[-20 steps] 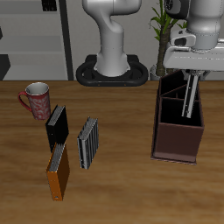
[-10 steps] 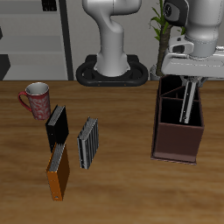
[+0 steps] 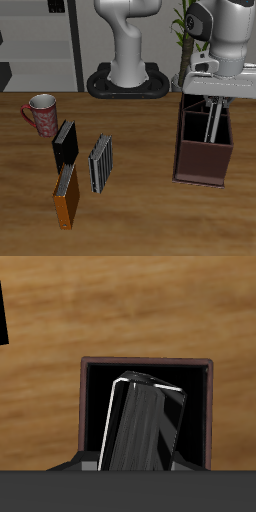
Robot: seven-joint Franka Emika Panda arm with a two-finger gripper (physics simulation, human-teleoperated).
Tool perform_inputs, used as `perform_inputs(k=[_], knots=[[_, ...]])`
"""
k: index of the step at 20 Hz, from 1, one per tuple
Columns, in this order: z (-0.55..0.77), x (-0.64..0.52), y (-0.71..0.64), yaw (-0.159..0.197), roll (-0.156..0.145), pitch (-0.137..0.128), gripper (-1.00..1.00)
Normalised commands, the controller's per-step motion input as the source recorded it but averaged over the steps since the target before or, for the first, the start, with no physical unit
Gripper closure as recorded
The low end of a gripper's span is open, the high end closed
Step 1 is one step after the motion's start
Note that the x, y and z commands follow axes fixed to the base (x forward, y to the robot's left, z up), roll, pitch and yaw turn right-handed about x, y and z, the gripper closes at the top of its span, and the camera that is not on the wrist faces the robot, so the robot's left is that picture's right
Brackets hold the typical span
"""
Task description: Place the left striped book into the left desk caddy's right compartment
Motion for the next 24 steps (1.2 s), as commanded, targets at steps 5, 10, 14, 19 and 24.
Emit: perform_inputs(k=[5, 10, 14, 19, 24], knots=[[-0.25, 0.12, -0.08, 0.001, -0.015, 0.032, 1.0], [-0.23, 0.1, 0.02, 0.005, 0.012, 0.032, 1.0], [-0.27, 0.08, 0.05, 0.017, 0.009, 0.031, 1.0], [-0.12, 0.07, 0.02, 0.011, 0.005, 0.02, 1.0], [-0.11, 0.09, -0.08, 0.001, -0.019, 0.037, 1.0]])
